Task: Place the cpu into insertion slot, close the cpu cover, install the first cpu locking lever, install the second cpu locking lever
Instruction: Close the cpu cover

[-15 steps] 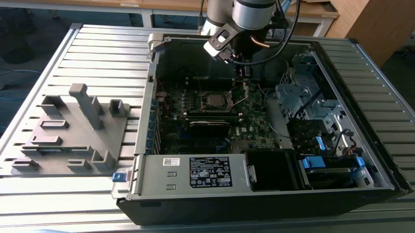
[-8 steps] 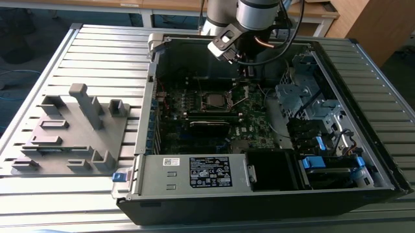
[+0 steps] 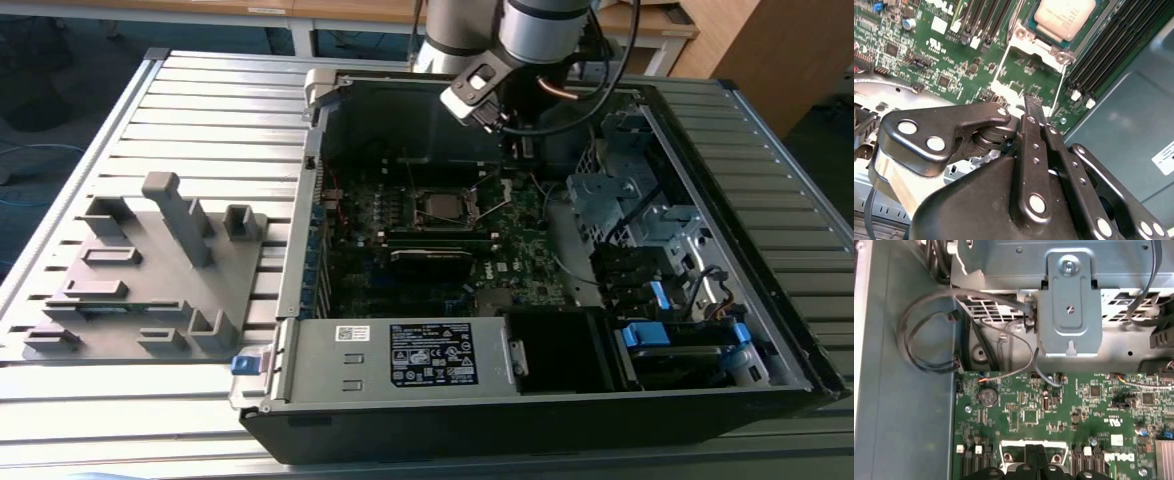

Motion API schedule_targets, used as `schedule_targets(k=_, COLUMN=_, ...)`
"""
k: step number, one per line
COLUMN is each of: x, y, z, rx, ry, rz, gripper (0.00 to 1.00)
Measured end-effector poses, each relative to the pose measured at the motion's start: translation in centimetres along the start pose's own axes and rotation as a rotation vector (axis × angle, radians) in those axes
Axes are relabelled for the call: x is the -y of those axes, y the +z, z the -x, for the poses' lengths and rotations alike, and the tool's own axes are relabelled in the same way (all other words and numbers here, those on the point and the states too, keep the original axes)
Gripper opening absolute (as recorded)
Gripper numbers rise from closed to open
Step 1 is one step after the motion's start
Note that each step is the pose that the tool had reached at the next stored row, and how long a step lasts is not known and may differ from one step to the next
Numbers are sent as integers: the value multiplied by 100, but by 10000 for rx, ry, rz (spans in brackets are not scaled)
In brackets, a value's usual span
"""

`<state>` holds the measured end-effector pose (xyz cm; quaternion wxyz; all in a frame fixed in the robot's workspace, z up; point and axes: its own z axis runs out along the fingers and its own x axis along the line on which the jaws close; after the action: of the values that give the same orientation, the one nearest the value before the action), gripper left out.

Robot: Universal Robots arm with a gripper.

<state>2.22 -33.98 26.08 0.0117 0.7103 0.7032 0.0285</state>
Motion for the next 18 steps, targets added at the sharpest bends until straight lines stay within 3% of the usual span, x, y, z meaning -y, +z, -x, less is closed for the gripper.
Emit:
schedule_targets(k=14, x=-254, y=31, z=-2, rx=-1, ry=0, rz=-1, gripper=11)
schedule_targets(k=18, x=-273, y=33, z=-3, rx=1, ry=0, rz=-1, gripper=11)
